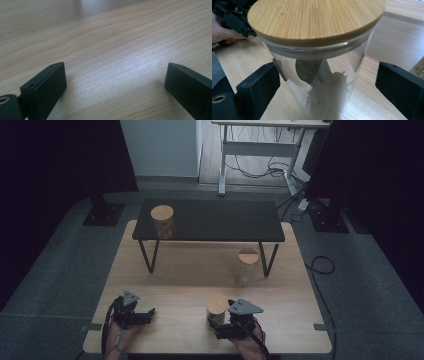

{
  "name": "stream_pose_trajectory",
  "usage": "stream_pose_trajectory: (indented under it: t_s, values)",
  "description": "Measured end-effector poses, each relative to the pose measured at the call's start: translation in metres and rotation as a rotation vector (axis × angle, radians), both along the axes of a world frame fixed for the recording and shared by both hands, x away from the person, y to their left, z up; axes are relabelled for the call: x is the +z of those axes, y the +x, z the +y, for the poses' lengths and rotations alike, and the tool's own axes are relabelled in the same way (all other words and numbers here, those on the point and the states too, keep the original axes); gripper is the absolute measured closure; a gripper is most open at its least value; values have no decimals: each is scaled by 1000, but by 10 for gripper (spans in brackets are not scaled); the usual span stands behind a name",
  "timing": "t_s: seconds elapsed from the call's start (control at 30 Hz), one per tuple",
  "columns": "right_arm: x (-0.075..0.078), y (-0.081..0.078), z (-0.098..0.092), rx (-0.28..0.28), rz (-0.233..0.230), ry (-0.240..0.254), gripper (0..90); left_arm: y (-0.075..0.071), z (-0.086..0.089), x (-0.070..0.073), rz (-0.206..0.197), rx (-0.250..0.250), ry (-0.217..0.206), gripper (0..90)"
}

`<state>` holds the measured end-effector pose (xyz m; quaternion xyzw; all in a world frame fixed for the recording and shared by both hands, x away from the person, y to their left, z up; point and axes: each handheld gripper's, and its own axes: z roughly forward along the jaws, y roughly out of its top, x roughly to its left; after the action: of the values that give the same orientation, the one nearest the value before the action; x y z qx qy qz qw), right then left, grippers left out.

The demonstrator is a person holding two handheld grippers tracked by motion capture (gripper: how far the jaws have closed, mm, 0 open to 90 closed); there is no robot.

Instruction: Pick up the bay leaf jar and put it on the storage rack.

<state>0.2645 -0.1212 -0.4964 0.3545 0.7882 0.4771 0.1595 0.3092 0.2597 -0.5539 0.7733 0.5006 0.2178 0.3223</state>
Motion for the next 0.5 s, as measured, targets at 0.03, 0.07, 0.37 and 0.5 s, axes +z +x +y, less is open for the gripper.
stream_pose_trajectory:
  t_s: [0.03, 0.07, 0.37, 0.5]
  values:
    - [-1, 0, 1, 3, 2, -2, 58, 0, 0, 0, 0, 0, 0, 35]
    - [-1, 0, 1, 4, 1, -3, 60, 0, 0, 0, 0, 0, 0, 36]
    - [-5, 3, 4, 10, 2, -9, 83, 0, 0, 0, 0, 0, 0, 36]
    - [-7, 4, 4, 9, 4, -5, 109, 0, 0, 0, 0, 0, 0, 35]
